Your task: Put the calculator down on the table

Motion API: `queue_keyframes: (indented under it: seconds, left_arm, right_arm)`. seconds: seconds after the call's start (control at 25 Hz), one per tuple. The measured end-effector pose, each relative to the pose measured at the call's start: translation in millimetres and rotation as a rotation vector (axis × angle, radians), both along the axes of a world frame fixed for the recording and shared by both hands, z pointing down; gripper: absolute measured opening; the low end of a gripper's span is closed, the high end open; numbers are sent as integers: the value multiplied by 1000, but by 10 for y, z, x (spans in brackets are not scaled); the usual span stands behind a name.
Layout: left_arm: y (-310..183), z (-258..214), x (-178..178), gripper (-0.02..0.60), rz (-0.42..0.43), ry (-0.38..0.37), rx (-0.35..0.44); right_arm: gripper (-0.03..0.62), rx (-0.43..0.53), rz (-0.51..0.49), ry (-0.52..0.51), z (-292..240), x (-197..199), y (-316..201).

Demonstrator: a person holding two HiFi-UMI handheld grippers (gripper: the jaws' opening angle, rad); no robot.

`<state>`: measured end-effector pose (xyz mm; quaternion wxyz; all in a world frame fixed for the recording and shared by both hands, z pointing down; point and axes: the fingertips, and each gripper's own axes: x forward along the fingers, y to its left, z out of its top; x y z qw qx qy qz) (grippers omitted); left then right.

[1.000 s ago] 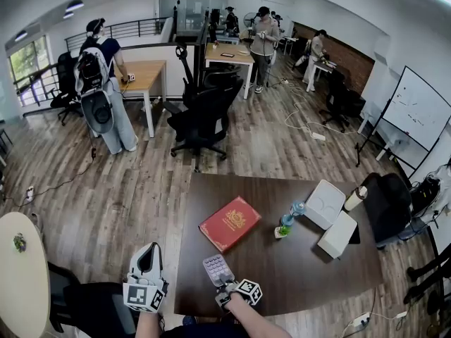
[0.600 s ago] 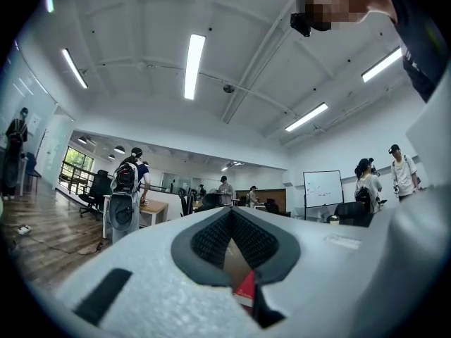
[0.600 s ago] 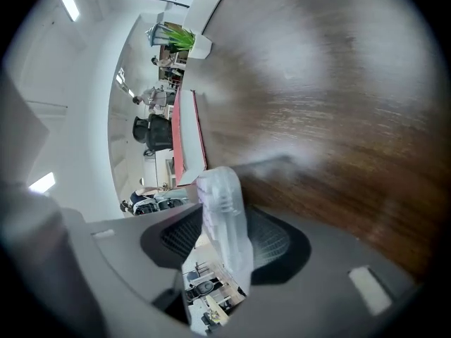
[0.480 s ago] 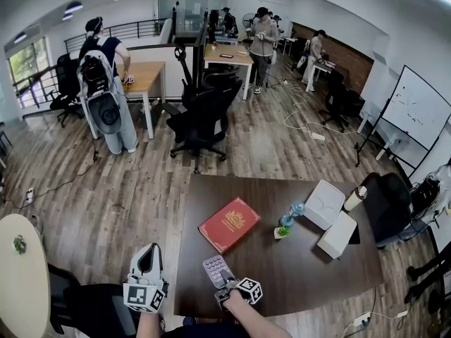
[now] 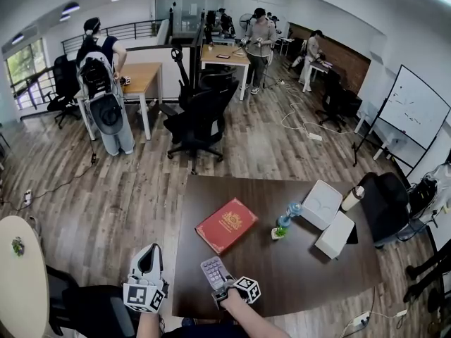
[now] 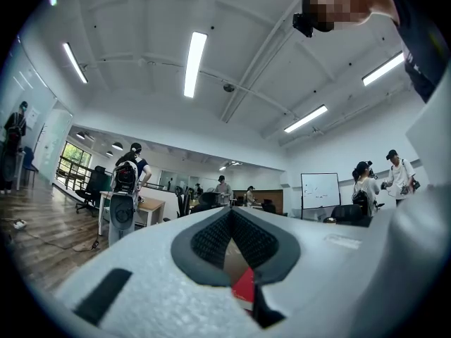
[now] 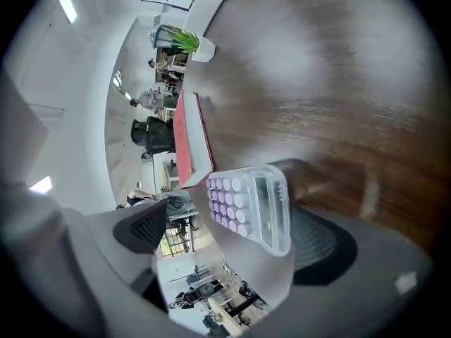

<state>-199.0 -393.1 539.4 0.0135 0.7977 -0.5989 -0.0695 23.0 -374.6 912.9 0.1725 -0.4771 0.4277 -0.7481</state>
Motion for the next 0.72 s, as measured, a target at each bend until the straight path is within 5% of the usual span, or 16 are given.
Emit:
queue_keyframes:
  seconds: [0.44, 0.72]
  left_arm:
    - [-9, 45, 12, -5, 1, 16, -10]
    - [-9, 56, 36, -5, 8, 13, -15]
  right_arm:
    - [561, 29, -5, 26, -409, 40, -21]
    - [560, 325, -61, -38, -1216, -205, -415]
